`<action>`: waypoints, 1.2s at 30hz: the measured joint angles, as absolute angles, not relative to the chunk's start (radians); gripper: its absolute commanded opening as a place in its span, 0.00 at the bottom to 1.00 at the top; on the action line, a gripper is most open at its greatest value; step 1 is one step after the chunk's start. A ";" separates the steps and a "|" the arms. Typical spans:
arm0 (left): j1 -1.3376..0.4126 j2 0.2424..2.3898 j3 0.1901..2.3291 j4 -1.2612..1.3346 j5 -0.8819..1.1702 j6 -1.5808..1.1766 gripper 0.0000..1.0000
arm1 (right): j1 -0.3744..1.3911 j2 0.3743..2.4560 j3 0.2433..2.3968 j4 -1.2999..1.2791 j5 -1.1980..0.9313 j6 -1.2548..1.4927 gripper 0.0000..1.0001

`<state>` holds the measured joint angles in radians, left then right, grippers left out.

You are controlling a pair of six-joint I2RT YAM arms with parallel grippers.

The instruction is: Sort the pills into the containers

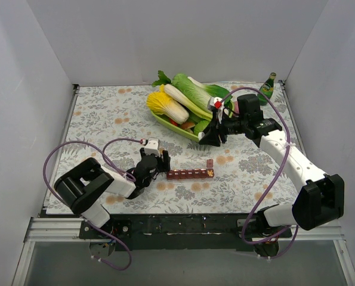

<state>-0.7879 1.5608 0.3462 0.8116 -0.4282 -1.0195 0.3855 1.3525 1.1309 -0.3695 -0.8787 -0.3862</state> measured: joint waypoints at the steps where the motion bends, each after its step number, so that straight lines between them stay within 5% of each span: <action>1: -0.788 1.573 0.346 0.822 -0.425 -1.010 0.58 | 0.385 1.353 1.131 -0.369 -0.879 -0.386 0.27; 6: -0.788 1.605 0.344 0.860 -0.399 -0.974 0.33 | 0.385 1.352 1.130 -0.365 -0.879 -0.384 0.27; 16: -0.788 1.449 0.317 0.782 -0.255 -0.873 0.26 | 0.386 1.350 1.128 -0.372 -0.878 -0.421 0.27; 25: -0.788 1.164 0.381 0.514 0.099 -0.757 0.26 | 0.461 1.385 1.197 -0.568 -0.865 -0.648 0.27; 36: -0.788 1.128 0.567 0.117 0.533 -0.671 0.25 | 0.705 1.415 1.385 -0.906 -0.781 -0.957 0.27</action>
